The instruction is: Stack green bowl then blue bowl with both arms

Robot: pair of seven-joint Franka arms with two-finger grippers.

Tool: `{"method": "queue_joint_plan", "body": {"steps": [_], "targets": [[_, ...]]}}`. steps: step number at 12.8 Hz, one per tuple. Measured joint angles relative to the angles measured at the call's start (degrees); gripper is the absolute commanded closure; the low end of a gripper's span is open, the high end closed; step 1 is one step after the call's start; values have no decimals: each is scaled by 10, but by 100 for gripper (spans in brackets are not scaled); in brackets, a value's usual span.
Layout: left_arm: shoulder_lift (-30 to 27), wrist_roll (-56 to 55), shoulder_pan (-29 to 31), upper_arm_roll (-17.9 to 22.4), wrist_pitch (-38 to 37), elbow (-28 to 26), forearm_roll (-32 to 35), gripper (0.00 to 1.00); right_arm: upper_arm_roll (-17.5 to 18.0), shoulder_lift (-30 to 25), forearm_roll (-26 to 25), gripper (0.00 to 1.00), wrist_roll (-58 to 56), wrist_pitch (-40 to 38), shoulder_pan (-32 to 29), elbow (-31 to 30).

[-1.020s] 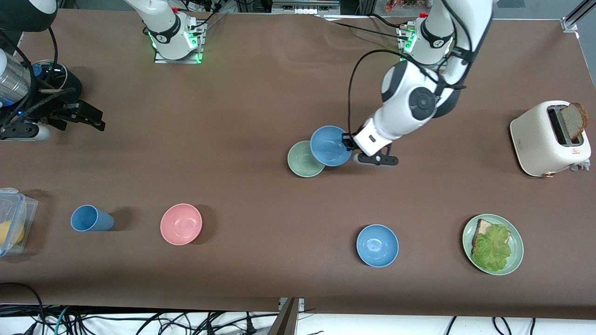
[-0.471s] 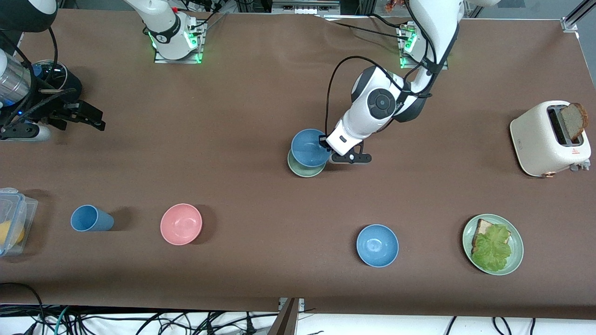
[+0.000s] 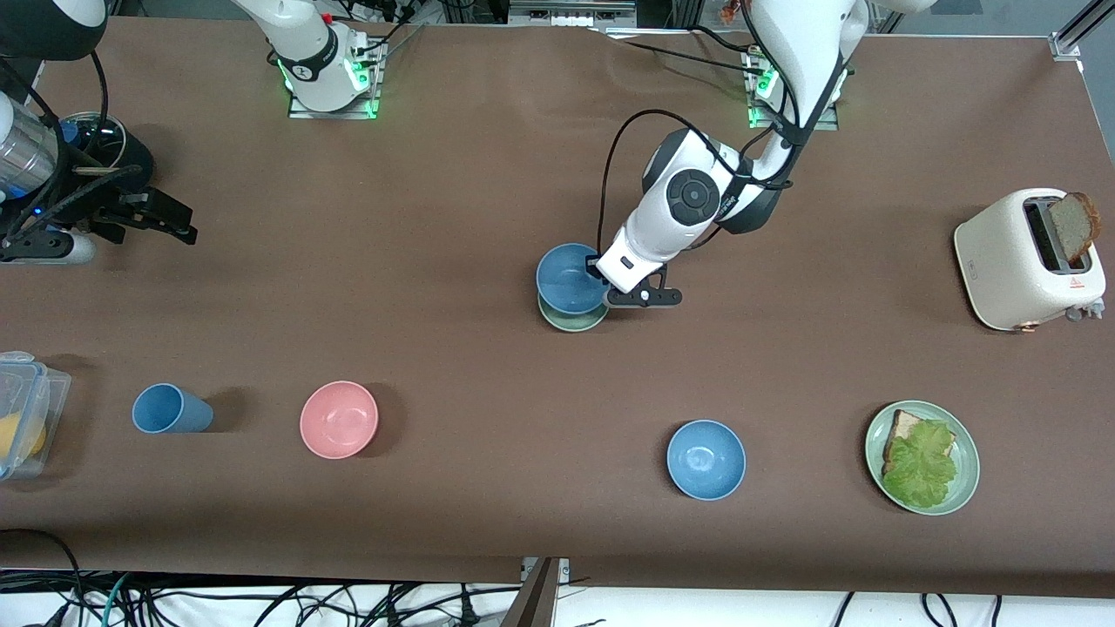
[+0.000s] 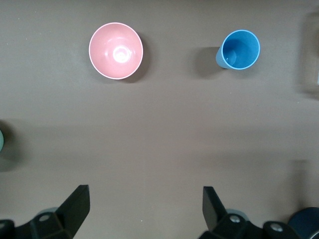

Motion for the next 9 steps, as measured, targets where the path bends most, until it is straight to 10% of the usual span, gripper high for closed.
{"method": "queue_joint_plan", "body": {"steps": [2, 4, 9], "targets": [[0, 0, 0, 2, 0, 3, 1, 73, 0, 0, 0, 0, 0, 0, 0, 0], [0, -1, 0, 4, 0, 6, 1, 0, 0, 0, 0, 0, 0, 0, 0, 0], [-1, -1, 0, 8, 0, 33, 1, 0, 0, 0, 0, 0, 1, 0, 0, 0]]}}
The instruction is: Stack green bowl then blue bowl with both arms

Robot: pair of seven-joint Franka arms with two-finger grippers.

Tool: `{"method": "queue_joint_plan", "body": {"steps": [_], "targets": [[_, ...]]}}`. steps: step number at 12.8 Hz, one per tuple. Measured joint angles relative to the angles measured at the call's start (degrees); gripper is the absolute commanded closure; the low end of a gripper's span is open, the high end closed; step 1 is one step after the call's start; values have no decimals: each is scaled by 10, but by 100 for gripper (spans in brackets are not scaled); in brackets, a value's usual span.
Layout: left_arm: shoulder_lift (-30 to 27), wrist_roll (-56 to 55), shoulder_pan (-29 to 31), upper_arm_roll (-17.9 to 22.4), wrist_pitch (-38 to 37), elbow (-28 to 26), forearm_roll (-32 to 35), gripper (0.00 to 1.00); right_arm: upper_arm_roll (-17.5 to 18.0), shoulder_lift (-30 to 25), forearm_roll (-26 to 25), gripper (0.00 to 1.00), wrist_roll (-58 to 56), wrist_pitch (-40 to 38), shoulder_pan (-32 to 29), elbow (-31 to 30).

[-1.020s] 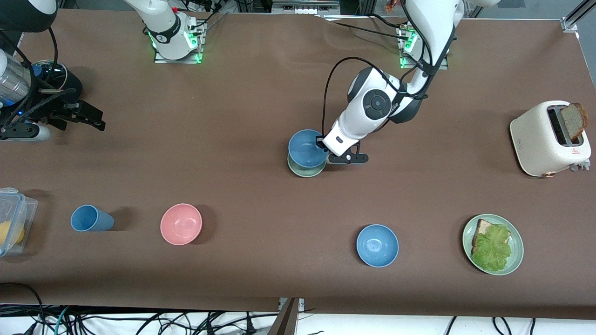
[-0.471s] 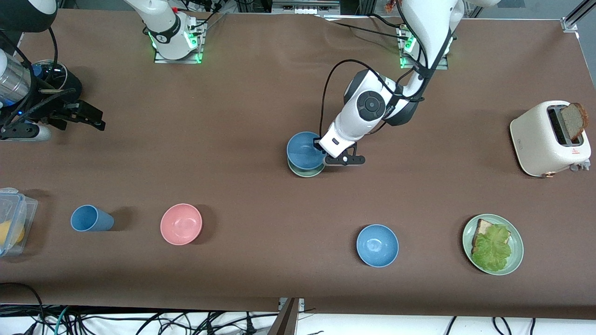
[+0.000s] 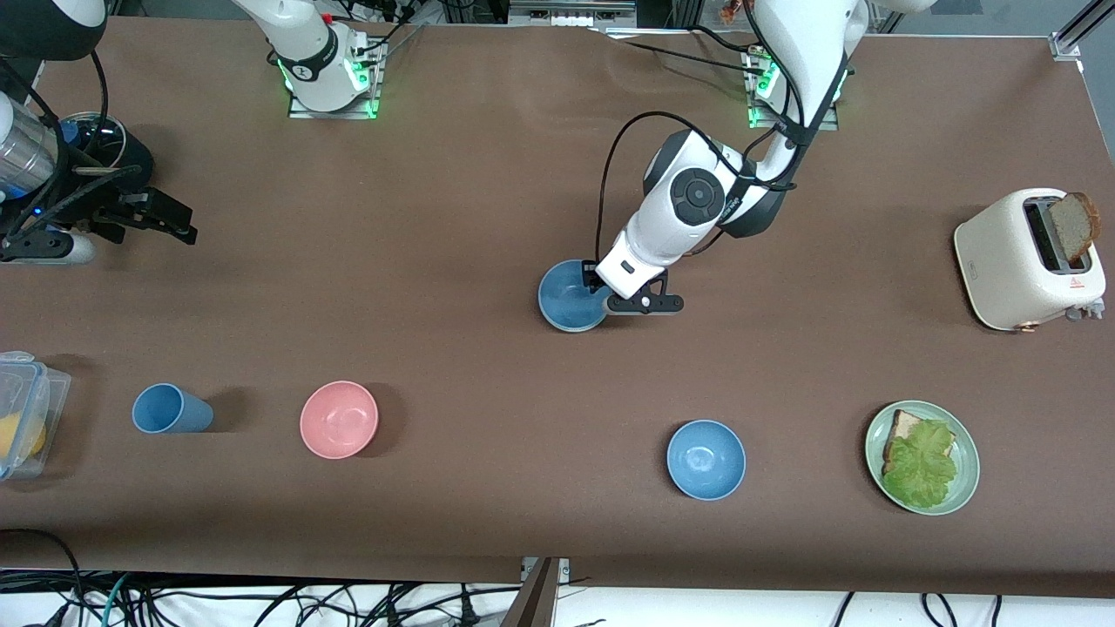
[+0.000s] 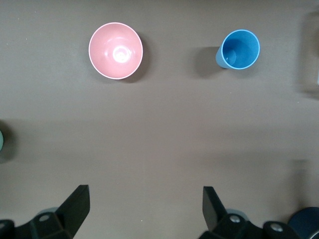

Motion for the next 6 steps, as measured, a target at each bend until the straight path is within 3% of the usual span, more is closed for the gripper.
{"method": "queue_joint_plan", "body": {"steps": [2, 6], "targets": [[-10, 0, 6, 5, -16, 22, 0, 0, 0, 0, 0, 0, 0, 0, 0, 0], [-82, 0, 65, 16, -146, 81, 19, 0, 0, 0, 0, 0, 0, 0, 0, 0]]}}
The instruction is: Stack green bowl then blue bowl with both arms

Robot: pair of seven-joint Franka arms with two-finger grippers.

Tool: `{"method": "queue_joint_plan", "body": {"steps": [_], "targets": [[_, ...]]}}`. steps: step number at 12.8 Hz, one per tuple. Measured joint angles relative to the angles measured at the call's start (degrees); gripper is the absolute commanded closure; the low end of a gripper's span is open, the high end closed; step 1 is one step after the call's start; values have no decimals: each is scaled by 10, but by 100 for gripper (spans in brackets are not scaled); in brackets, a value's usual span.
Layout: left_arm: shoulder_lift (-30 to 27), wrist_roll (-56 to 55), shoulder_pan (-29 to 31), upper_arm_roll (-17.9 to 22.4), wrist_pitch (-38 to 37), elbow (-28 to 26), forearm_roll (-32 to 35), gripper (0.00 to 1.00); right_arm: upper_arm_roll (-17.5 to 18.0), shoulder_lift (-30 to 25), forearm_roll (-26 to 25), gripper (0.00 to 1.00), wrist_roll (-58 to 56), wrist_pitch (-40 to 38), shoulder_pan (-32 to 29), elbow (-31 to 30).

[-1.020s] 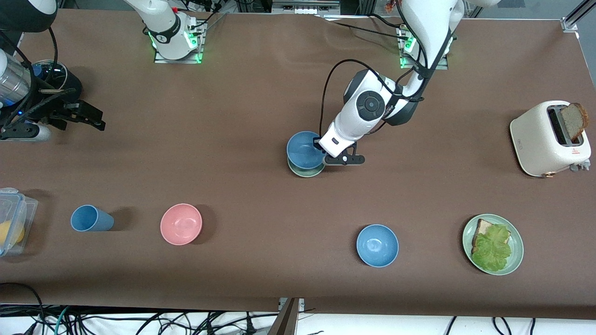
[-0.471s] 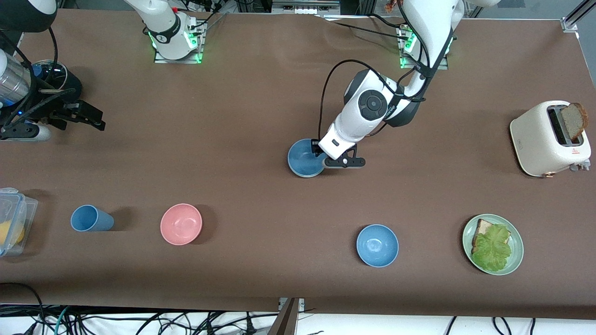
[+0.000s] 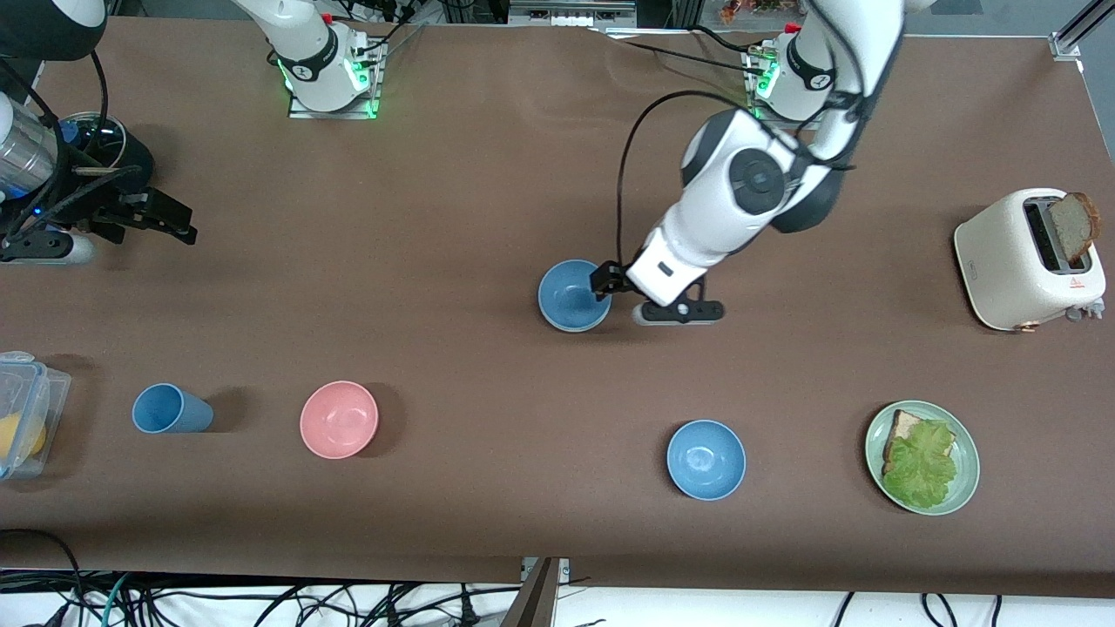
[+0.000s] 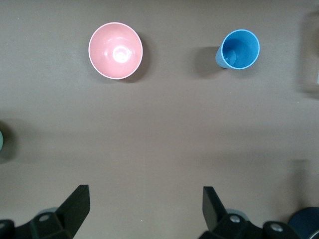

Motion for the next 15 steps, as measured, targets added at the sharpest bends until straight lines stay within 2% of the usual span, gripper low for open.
{"method": "queue_joint_plan", "body": {"steps": [3, 6, 8, 11, 13, 15], "targets": [[-67, 0, 70, 1, -113, 34, 76, 0, 0, 0, 0, 0, 0, 0, 0, 0], [-116, 20, 144, 3, -223, 52, 89, 0, 0, 0, 0, 0, 0, 0, 0, 0], [-124, 94, 202, 5, -290, 75, 90, 0, 0, 0, 0, 0, 0, 0, 0, 0], [-124, 144, 266, 5, -340, 88, 95, 0, 0, 0, 0, 0, 0, 0, 0, 0], [-124, 170, 268, 1, -353, 88, 130, 0, 0, 0, 0, 0, 0, 0, 0, 0], [-123, 198, 269, 0, -354, 88, 138, 0, 0, 0, 0, 0, 0, 0, 0, 0]]}}
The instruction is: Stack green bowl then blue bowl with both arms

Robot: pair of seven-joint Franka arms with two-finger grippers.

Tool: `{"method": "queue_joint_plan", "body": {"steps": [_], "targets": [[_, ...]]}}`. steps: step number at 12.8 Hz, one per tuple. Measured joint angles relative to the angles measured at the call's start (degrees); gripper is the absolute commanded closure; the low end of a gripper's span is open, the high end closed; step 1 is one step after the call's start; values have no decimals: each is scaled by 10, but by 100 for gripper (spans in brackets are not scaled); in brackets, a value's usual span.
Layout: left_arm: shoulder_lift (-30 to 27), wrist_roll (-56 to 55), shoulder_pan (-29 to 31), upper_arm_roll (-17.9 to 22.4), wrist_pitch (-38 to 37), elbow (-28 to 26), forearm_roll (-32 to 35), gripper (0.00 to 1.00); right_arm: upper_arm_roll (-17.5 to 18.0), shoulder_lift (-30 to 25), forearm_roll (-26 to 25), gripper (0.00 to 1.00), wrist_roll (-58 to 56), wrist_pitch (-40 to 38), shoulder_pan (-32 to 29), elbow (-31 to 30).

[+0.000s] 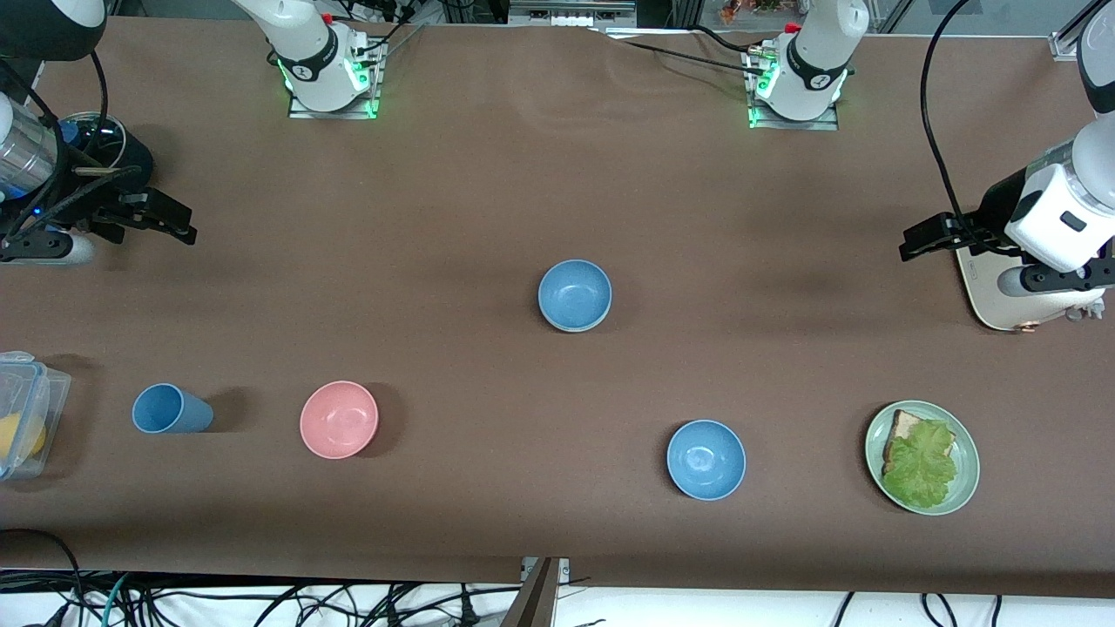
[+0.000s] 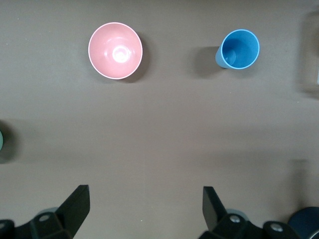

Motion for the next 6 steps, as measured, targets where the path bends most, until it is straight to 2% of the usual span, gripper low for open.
{"method": "queue_joint_plan", "body": {"steps": [6], "targets": [[6, 19, 3, -5, 0, 0, 0, 0, 0, 0, 0, 0, 0, 0, 0, 0]]}}
